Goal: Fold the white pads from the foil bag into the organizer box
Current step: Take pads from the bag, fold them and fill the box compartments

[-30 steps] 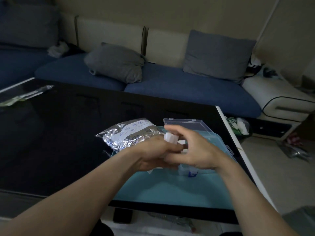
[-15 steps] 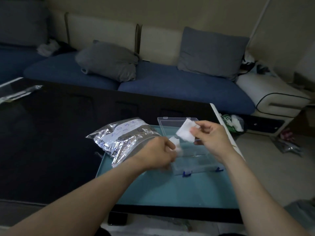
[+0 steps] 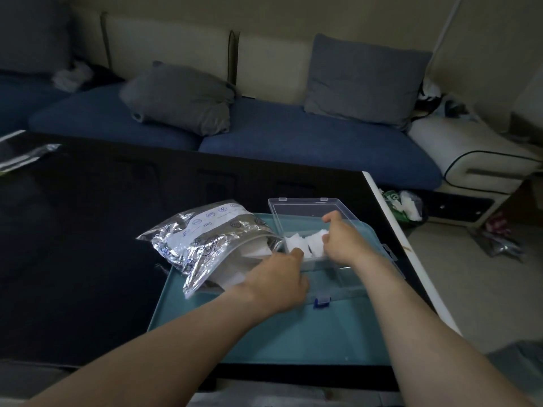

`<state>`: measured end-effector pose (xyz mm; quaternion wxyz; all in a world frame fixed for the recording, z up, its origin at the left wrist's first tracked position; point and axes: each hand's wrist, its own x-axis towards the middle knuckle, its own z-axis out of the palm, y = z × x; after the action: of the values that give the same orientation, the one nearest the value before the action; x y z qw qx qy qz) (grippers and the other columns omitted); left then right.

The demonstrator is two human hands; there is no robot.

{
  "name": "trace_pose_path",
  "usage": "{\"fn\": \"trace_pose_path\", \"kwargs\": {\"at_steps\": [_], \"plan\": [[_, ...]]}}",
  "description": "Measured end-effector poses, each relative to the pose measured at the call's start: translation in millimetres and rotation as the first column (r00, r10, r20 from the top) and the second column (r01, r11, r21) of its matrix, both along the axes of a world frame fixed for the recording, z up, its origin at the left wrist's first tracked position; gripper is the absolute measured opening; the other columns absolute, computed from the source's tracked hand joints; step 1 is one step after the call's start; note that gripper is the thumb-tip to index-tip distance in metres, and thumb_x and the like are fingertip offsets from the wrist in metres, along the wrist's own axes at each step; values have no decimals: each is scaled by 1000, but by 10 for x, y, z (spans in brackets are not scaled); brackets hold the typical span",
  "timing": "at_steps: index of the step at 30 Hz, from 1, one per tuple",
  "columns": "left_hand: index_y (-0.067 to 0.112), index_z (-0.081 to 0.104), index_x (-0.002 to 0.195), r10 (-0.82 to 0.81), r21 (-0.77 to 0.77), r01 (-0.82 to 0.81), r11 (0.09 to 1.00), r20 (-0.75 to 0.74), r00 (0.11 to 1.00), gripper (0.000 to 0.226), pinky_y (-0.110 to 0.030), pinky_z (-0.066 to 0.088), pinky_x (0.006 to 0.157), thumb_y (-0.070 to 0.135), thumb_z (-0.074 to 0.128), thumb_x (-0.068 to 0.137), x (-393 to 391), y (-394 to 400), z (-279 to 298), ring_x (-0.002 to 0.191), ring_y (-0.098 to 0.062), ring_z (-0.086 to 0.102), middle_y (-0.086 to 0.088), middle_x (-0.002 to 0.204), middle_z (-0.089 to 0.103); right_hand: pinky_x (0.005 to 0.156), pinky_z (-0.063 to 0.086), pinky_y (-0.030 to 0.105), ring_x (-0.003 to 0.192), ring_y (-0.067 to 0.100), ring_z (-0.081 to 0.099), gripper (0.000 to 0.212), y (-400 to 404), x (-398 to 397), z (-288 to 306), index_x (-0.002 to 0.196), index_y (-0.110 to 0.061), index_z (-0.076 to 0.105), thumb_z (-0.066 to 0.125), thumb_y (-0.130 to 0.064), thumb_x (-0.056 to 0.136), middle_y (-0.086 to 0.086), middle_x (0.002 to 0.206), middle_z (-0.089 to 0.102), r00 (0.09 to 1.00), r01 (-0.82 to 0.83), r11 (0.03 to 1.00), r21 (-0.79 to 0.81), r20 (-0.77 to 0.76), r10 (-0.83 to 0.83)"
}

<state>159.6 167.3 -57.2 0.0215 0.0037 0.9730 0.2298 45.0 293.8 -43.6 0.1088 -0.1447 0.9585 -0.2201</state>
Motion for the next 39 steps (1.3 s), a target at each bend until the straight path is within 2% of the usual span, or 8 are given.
{"fn": "trace_pose_path", "kwargs": {"at_steps": [10,16,24,26,28,32,35,39], "plan": [[3,46,121,53,-20,-53,998,-8,999,36,-36,47,79,23,52,92,-63,8,-21,104,-37,61,-20,114,62,77,49,31,88,17,58,33,-10,-9,50,134,-19,45,51,-15,101,8,113,62,995,92,900,-426,75,-67],[7,49,130,50,7,-50,999,-9,999,44,-33,47,89,26,53,90,-60,-6,-9,109,-32,61,-17,118,63,55,31,23,80,18,53,29,-247,86,-109,124,-17,43,57,-20,98,6,96,58,1000,10,974,-224,13,-8],[21,67,101,130,141,-101,985,-213,968,22,-38,56,75,29,54,86,94,-131,302,82,-25,67,-3,83,71,62,44,35,77,25,58,16,-291,165,-101,80,-10,56,62,-19,91,8,81,61,996,0,998,-58,-84,-5],[22,69,89,205,202,-145,969,-324,924,15,-35,55,69,29,56,86,117,-204,425,74,-21,66,2,76,70,65,46,29,83,22,59,5,-250,156,-52,82,-12,62,65,-11,86,7,90,63,984,-35,997,-73,-177,21],[21,71,86,277,264,-176,948,-419,865,13,-31,51,63,25,59,87,142,-301,545,67,-16,64,5,70,69,67,40,17,84,13,56,20,-199,156,26,89,-23,67,66,-5,82,-1,96,59,974,-134,985,-113,-198,110],[20,73,86,399,367,-231,901,-491,774,12,-31,51,61,23,62,88,180,-561,647,63,-10,62,11,66,65,76,42,17,82,0,55,31,-151,235,94,120,-24,71,66,-14,91,-3,108,68,958,-287,957,-40,-33,286],[23,74,90,322,316,-182,931,-478,817,11,-30,54,74,19,64,87,203,-742,648,78,-10,63,10,84,68,88,45,20,100,8,61,35,-186,246,123,128,-25,67,65,-19,94,-1,122,69,968,-252,968,-6,24,252],[32,68,116,40,134,-4,991,-268,963,38,-25,36,101,32,58,80,287,-877,619,123,-15,45,4,128,54,100,48,30,115,14,63,38,-280,243,130,129,-26,66,69,-22,91,0,130,67,976,-217,974,64,35,215]]}}
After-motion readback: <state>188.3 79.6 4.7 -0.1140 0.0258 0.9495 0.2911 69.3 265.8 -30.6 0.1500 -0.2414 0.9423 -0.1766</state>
